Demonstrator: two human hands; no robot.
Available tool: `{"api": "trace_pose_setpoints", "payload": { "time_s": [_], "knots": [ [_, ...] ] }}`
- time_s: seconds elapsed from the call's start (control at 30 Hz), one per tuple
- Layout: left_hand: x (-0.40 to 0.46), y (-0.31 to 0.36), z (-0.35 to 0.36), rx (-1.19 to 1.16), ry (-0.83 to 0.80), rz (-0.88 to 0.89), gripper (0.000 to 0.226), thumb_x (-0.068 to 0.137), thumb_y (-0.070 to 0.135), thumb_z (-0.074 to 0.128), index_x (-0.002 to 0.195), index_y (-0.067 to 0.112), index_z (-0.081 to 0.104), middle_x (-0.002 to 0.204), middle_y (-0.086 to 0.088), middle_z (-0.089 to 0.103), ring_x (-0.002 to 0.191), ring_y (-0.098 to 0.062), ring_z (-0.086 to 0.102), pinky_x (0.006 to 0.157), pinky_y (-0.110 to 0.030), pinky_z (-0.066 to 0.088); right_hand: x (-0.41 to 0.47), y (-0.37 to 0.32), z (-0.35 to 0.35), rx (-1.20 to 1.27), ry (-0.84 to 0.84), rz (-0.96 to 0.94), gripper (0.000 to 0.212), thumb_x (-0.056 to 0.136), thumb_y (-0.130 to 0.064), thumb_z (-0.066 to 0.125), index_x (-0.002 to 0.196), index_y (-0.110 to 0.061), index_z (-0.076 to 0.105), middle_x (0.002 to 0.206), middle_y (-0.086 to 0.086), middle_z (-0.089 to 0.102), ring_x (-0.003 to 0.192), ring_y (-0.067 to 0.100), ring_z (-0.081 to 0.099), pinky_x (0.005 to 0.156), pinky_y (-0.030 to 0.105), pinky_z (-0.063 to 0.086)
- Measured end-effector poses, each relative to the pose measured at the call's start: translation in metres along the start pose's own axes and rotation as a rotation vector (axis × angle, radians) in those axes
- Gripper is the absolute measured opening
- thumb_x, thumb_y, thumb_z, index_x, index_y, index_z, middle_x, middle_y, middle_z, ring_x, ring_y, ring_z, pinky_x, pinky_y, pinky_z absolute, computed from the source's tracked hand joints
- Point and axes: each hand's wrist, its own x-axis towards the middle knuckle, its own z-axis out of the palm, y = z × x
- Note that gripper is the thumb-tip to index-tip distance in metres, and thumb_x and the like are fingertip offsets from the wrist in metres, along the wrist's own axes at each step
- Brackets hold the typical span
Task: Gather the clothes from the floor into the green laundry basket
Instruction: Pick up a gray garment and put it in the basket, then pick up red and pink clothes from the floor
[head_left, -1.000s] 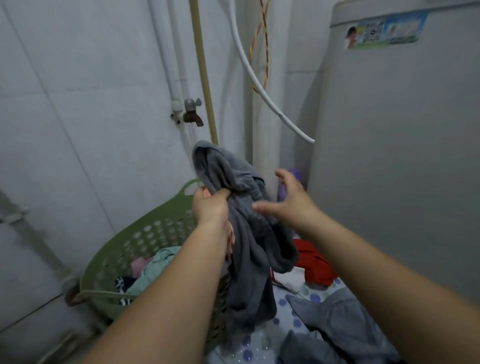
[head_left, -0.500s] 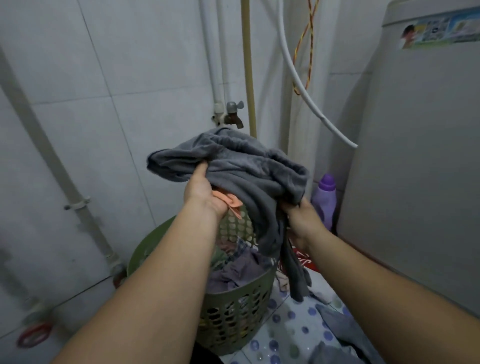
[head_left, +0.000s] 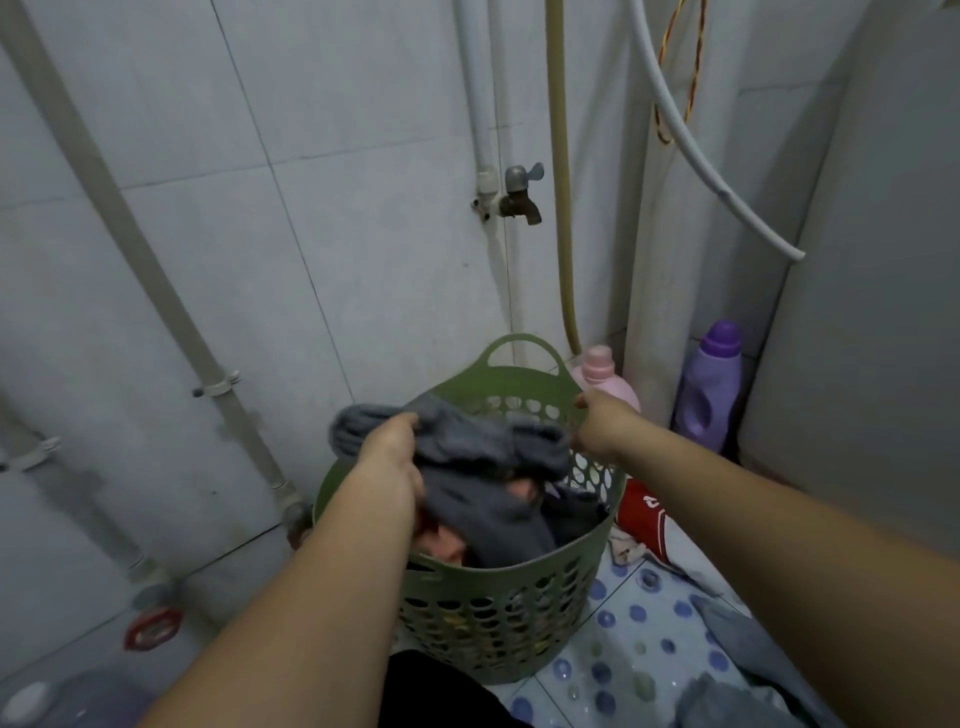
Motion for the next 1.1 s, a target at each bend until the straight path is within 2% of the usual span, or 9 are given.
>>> {"api": "trace_pose_setpoints", "payload": {
  "time_s": [0.1, 0.13, 0.3, 0.43, 0.67, 0.83, 0.93, 1.03, 1.1],
  "knots": [
    [0.028, -0.008, -0.002, 0.084, 0.103, 0.010, 0.043, 0.093, 0.028, 0.050, 0.128, 0.003, 0.048, 0.114, -0.020, 0.062, 0.077, -0.035, 0.062, 0.052, -0.042, 0.054, -0.002, 0.008, -0.004, 0.005, 0.013, 0.018, 0.042, 0.092, -0.008, 0.055, 0.133, -0.007, 0.045, 0.133, 0.015, 0.049, 0.120, 0.030, 0.050, 0.102, 0.035, 0.042],
    [0.031, -0.011, 0.001, 0.089, 0.093, 0.004, 0.045, 0.091, 0.028, 0.051, 0.127, 0.001, 0.047, 0.114, -0.019, 0.064, 0.073, -0.033, 0.062, 0.049, -0.040, 0.052, -0.002, 0.010, -0.005, -0.007, 0.009, 0.012, 0.044, 0.091, -0.008, 0.056, 0.133, -0.007, 0.045, 0.134, 0.015, 0.050, 0.120, 0.030, 0.050, 0.103, 0.035, 0.042],
    [0.014, -0.018, 0.036, 0.048, 0.001, 0.043, 0.025, 0.097, 0.022, 0.046, 0.108, 0.001, 0.052, 0.089, -0.013, 0.062, 0.068, -0.028, 0.057, 0.071, -0.040, 0.052, -0.001, 0.021, -0.012, 0.033, 0.007, 0.017, 0.057, 0.089, -0.013, 0.060, 0.141, -0.011, 0.038, 0.140, 0.013, 0.046, 0.124, 0.030, 0.048, 0.105, 0.036, 0.041],
    [0.008, -0.033, 0.075, 0.121, -0.107, 0.088, 0.037, 0.092, 0.018, 0.052, 0.128, 0.009, 0.050, 0.121, 0.000, 0.050, 0.115, -0.025, 0.051, 0.099, -0.042, 0.044, 0.001, 0.037, -0.013, 0.079, 0.026, 0.027, 0.061, 0.087, -0.014, 0.063, 0.142, -0.010, 0.038, 0.141, 0.014, 0.046, 0.123, 0.029, 0.050, 0.102, 0.034, 0.042],
    [-0.007, -0.065, 0.149, 0.276, -0.334, 0.156, 0.012, 0.097, 0.015, 0.046, 0.093, 0.021, 0.056, 0.082, 0.002, 0.055, 0.082, -0.014, 0.054, 0.078, -0.033, 0.046, 0.013, 0.088, -0.021, 0.117, 0.145, 0.092, 0.057, 0.085, -0.019, 0.064, 0.136, -0.009, 0.041, 0.132, 0.016, 0.055, 0.117, 0.033, 0.055, 0.098, 0.036, 0.045],
    [0.006, -0.095, 0.199, 0.372, -0.482, 0.168, 0.027, 0.095, 0.013, 0.052, 0.120, 0.016, 0.059, 0.080, 0.003, 0.056, 0.080, -0.014, 0.052, 0.068, -0.025, 0.041, 0.028, 0.147, -0.027, 0.049, 0.179, 0.183, 0.054, 0.087, -0.016, 0.061, 0.136, -0.007, 0.040, 0.137, 0.018, 0.051, 0.124, 0.032, 0.051, 0.098, 0.032, 0.039],
    [0.029, -0.122, 0.226, 0.391, -0.546, 0.117, 0.026, 0.091, 0.009, 0.057, 0.116, 0.015, 0.061, 0.088, 0.002, 0.059, 0.079, -0.010, 0.057, 0.070, -0.025, 0.042, 0.046, 0.191, -0.017, -0.015, 0.142, 0.230, 0.059, 0.085, -0.018, 0.063, 0.138, -0.011, 0.039, 0.138, 0.014, 0.052, 0.125, 0.030, 0.050, 0.098, 0.031, 0.039],
    [0.059, -0.153, 0.244, 0.400, -0.486, 0.066, 0.019, 0.090, 0.002, 0.057, 0.099, 0.018, 0.063, 0.073, 0.004, 0.054, 0.050, 0.002, 0.054, 0.049, -0.015, 0.043, 0.064, 0.230, 0.000, -0.030, 0.098, 0.287, 0.062, 0.084, -0.017, 0.063, 0.140, -0.014, 0.037, 0.136, 0.014, 0.054, 0.123, 0.030, 0.053, 0.098, 0.031, 0.042],
    [0.082, -0.177, 0.254, 0.408, -0.460, -0.001, 0.027, 0.090, 0.003, 0.058, 0.114, 0.013, 0.061, 0.076, 0.004, 0.054, 0.060, -0.003, 0.049, 0.053, -0.017, 0.043, 0.079, 0.257, 0.014, -0.086, 0.054, 0.335, 0.063, 0.086, -0.014, 0.059, 0.143, -0.015, 0.032, 0.136, 0.017, 0.051, 0.124, 0.032, 0.051, 0.099, 0.031, 0.040]
  ]
}}
